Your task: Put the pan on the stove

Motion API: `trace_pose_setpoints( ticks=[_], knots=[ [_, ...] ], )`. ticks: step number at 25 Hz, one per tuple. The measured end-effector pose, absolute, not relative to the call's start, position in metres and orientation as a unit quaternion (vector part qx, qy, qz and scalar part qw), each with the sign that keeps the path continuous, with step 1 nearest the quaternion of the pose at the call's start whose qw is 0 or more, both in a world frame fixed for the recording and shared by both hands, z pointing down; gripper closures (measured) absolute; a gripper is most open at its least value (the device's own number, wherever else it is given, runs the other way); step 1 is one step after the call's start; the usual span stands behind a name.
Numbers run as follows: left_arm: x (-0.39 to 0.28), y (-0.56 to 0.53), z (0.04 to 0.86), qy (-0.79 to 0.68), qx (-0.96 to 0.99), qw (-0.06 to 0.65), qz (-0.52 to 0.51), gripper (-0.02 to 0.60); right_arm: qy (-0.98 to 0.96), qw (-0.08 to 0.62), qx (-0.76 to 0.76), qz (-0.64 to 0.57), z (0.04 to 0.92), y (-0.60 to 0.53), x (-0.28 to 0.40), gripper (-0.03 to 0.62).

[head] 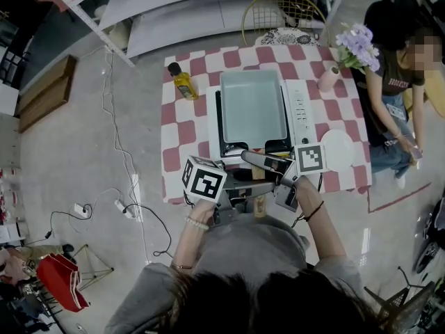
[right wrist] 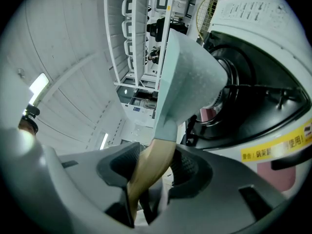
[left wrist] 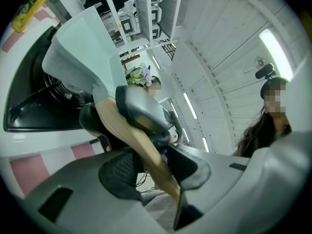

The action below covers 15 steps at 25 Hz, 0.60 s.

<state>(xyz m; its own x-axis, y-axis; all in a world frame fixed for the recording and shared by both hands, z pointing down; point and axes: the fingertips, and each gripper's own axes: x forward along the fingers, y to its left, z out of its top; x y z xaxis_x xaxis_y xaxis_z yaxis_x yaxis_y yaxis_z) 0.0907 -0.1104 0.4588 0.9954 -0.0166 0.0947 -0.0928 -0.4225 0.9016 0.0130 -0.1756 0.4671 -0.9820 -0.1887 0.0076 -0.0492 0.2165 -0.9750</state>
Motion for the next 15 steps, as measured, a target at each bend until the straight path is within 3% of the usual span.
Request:
trace_pose_setpoints(
  ticks=[15],
  knots=[
    [0.094,-0.109,0.466,-0.023,0.829,0.558,0.027,0.419,0.765,0.048,-0.079,-0.637,0.483,-0.175,0.015,0.393]
  ],
)
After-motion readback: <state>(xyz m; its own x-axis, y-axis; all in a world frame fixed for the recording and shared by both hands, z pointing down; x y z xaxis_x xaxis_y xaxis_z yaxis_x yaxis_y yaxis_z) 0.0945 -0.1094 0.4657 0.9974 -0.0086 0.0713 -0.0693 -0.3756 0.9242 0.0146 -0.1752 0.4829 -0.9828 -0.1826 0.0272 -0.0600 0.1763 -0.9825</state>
